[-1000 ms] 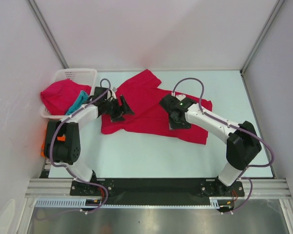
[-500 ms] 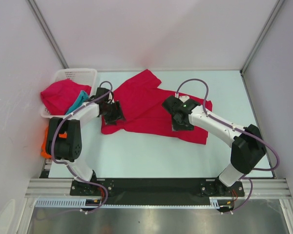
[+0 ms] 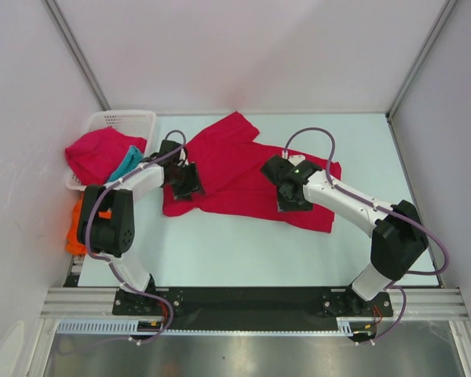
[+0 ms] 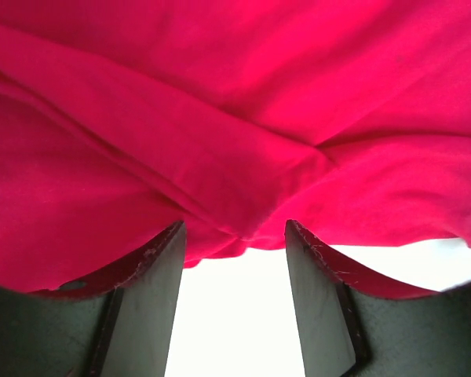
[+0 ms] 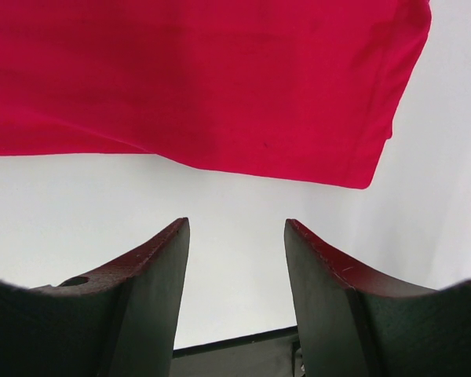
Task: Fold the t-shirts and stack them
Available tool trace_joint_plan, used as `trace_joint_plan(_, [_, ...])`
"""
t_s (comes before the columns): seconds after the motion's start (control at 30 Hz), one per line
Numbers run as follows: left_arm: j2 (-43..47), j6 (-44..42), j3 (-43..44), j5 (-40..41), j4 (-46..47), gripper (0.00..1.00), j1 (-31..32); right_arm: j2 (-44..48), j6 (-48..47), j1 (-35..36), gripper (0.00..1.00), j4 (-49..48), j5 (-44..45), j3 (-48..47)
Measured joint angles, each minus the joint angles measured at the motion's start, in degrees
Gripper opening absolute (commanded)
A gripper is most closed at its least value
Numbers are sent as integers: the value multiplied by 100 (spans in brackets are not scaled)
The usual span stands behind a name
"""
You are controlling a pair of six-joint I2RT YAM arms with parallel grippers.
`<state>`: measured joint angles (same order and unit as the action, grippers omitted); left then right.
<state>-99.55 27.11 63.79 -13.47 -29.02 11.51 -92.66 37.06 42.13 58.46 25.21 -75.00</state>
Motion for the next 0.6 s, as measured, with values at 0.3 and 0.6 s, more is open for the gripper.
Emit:
trace_joint_plan(0.3, [125, 52, 149, -22, 101, 59, 26, 0, 0, 0, 57, 0, 0, 0])
trace_joint_plan(0.6, [-251, 243, 31, -214, 485, 45, 33, 0, 0, -2, 57, 11, 33, 0])
